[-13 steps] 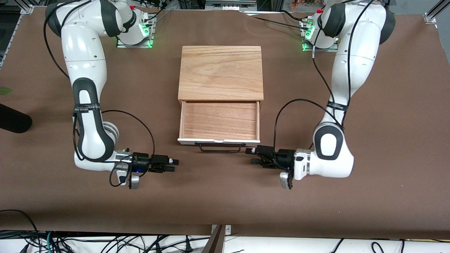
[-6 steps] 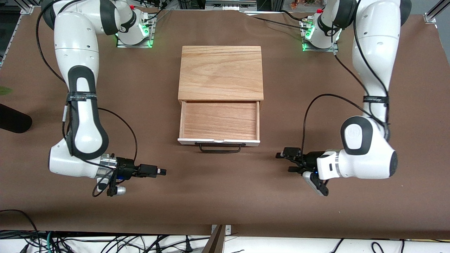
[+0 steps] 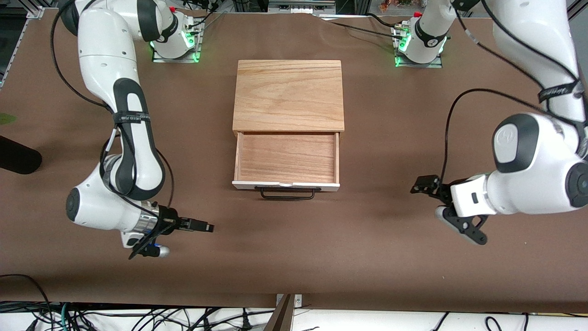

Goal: Pull top drawer with both arms simultaneously

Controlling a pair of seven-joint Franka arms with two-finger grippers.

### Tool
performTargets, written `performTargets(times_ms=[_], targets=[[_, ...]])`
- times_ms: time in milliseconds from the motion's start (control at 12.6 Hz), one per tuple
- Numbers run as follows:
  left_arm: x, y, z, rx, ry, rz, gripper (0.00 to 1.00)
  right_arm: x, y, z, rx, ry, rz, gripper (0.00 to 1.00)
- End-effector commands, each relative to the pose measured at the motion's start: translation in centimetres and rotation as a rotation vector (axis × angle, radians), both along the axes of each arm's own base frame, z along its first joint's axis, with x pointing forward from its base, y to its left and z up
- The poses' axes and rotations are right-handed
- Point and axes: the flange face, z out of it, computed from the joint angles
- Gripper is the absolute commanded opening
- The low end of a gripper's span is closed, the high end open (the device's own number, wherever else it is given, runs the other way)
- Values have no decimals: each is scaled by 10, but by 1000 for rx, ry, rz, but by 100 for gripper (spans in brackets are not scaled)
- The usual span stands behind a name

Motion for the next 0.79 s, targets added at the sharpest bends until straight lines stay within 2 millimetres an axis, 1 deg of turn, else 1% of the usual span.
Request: performTargets(times_ms=[0,159,238,317,397,476,556,635,714], targets=[[-47,22,31,117,17,64,100,-34,-51,38,-128,33,19,100],[-73,44,62,212,-20,54,100,-50,-94,67,-262,14,80,100],[-88,46,76,235,-33,41,100,-56,-105,88,-328,-11,125,100],[-103,54,86,256,-40,65,100,-64,-116,113,-368,-36,144,100],[-123,63,98,251,-42,130,100,-73,-129,143,-397,-64,141,100],[-138,73,106,246,-65,200,100,-85,-146,177,-416,-101,120,100],[-150,86,106,245,-83,260,100,-94,-162,205,-421,-134,92,100],[-161,92,103,232,-85,289,100,-104,-170,236,-417,-170,73,100],[-166,91,108,225,-94,289,100,-120,-181,263,-409,-187,53,100]])
